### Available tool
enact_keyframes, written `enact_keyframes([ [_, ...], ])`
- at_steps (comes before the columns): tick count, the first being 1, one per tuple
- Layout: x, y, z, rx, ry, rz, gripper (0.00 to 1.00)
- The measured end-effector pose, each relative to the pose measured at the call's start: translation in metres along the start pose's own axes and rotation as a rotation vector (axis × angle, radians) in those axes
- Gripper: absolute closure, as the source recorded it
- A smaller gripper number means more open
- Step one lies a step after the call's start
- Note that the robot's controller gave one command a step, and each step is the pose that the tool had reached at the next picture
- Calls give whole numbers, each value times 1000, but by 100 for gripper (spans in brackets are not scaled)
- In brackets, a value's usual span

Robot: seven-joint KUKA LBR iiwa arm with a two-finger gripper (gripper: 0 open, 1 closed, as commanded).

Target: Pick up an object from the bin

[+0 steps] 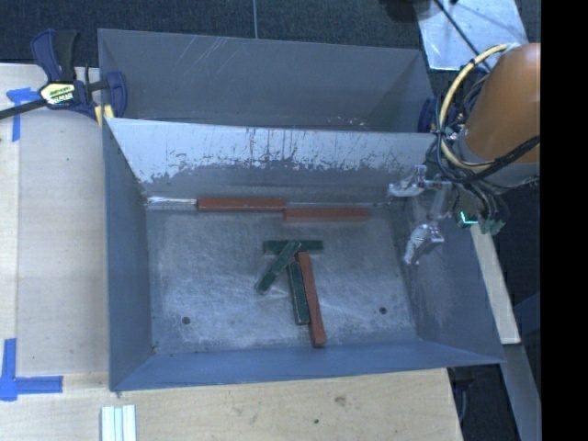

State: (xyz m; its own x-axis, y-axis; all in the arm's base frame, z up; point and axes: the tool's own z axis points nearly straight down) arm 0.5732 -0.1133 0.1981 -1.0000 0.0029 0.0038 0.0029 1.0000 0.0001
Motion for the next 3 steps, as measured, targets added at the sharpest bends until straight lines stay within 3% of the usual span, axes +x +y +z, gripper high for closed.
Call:
enact_keyframes([
  [1, -2, 0, -4, 1, -8, -2, 0],
  [2, -1, 47, 19, 2, -9, 32, 0],
  [3, -30, 70, 49, -3, -10, -94, 0],
])
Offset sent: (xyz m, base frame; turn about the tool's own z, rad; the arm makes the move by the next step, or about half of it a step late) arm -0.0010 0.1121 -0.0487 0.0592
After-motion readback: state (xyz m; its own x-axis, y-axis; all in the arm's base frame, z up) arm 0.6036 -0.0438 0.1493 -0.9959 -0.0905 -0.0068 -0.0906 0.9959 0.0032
